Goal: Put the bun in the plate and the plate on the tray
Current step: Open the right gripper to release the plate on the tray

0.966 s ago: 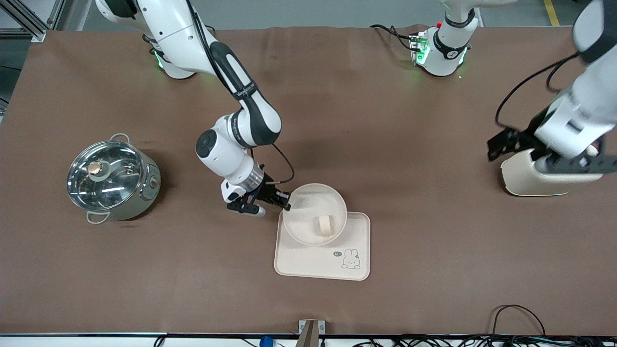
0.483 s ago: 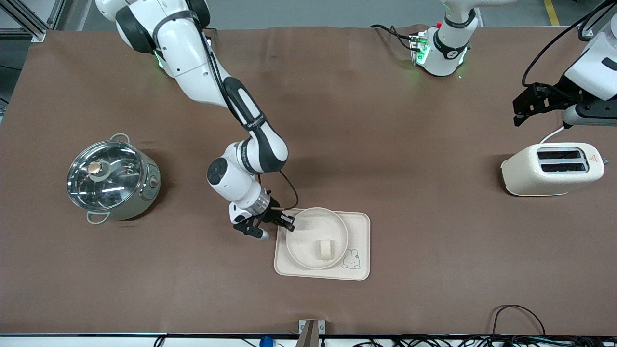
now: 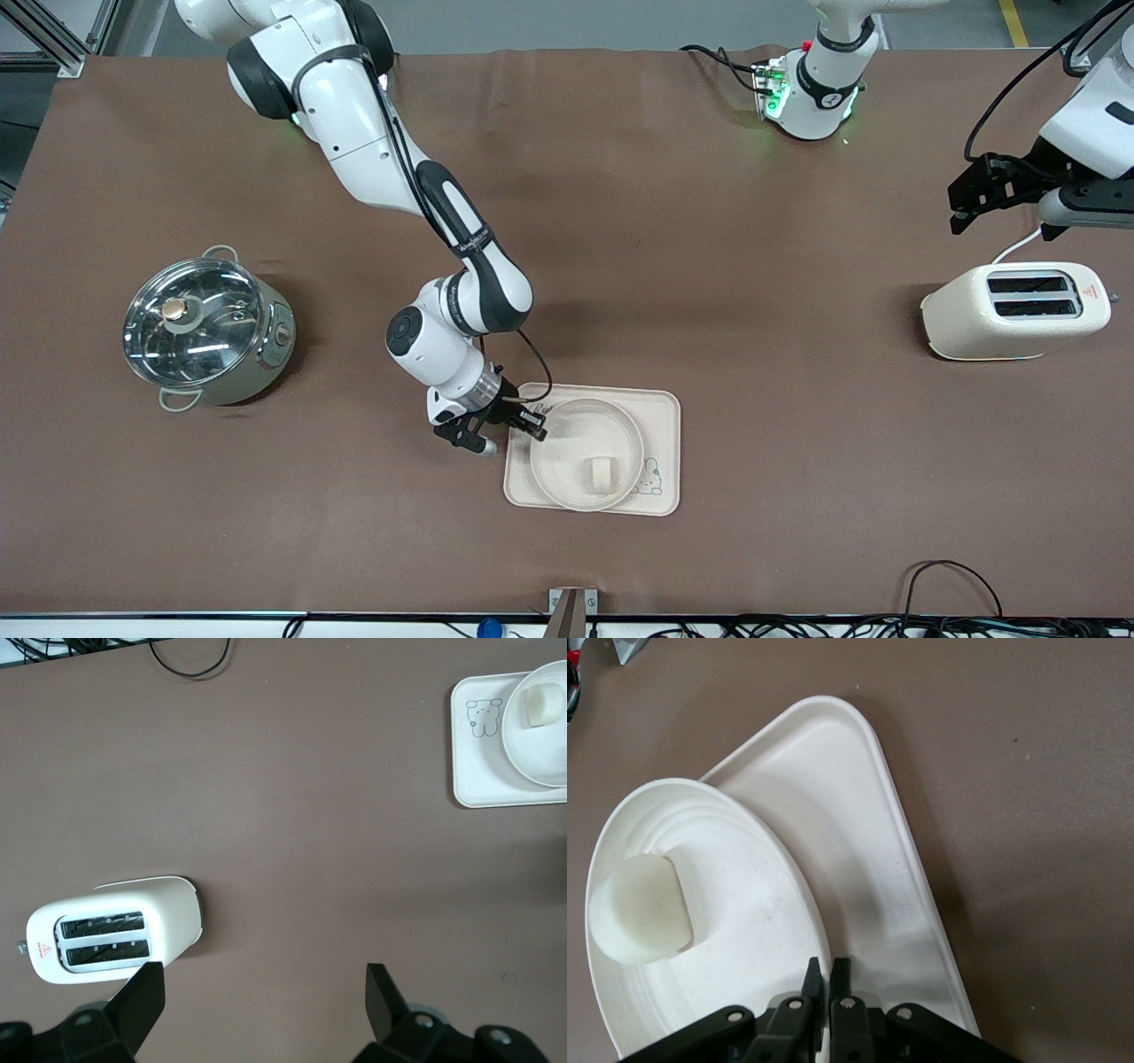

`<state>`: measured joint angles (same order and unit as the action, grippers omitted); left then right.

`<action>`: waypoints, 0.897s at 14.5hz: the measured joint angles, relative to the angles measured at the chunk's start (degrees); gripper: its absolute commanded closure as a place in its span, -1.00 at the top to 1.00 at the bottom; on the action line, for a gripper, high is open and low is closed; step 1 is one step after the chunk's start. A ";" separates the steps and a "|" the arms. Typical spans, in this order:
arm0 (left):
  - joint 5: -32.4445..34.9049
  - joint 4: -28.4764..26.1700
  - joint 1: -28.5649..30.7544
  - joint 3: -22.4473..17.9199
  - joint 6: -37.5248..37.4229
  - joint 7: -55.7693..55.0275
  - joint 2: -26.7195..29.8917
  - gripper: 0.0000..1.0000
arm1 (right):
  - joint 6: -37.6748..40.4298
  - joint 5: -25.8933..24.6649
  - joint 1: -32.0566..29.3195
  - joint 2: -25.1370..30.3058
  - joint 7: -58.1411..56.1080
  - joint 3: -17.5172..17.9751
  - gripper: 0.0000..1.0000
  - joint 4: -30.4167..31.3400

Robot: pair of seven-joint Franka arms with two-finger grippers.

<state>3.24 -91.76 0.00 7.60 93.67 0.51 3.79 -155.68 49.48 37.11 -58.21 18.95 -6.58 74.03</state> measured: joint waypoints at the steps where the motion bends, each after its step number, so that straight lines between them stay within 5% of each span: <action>1: 0.00 -0.32 0.00 -0.05 0.16 0.00 0.12 1.00 | 0.12 -0.02 0.00 0.00 0.00 0.00 -0.95 -0.10; 4: -1.31 -0.43 0.00 -0.06 0.70 0.01 -0.01 1.00 | 1.74 -0.89 0.00 0.01 -0.05 -0.03 -0.95 -0.29; 6: -2.54 -0.43 0.03 -0.12 0.86 0.01 -0.15 1.00 | 2.15 -2.42 -0.01 0.02 -0.05 -0.05 -0.76 -0.41; 7: -2.71 -0.43 0.05 -0.17 0.94 0.01 -0.17 1.00 | 2.29 -3.23 -0.01 0.02 -0.05 -0.04 -0.55 -0.46; 8: -2.75 -0.42 0.08 -0.23 0.97 0.01 -0.17 1.00 | 2.85 -3.69 -0.03 0.03 -0.04 -0.07 0.13 -0.58; 11: -2.76 -0.39 0.41 -0.38 1.01 0.01 -0.17 1.00 | 6.35 -3.81 -0.39 0.38 0.85 -0.39 0.99 -0.99; 13: -2.76 -0.35 0.52 -0.42 1.03 0.01 -0.17 1.00 | 7.71 -3.83 -1.02 0.89 2.18 -0.53 1.00 -1.01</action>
<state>0.48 -92.12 0.52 7.17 94.70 0.52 3.62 -147.97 45.65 36.09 -57.32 21.12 -7.12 73.02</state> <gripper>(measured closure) 0.000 0.445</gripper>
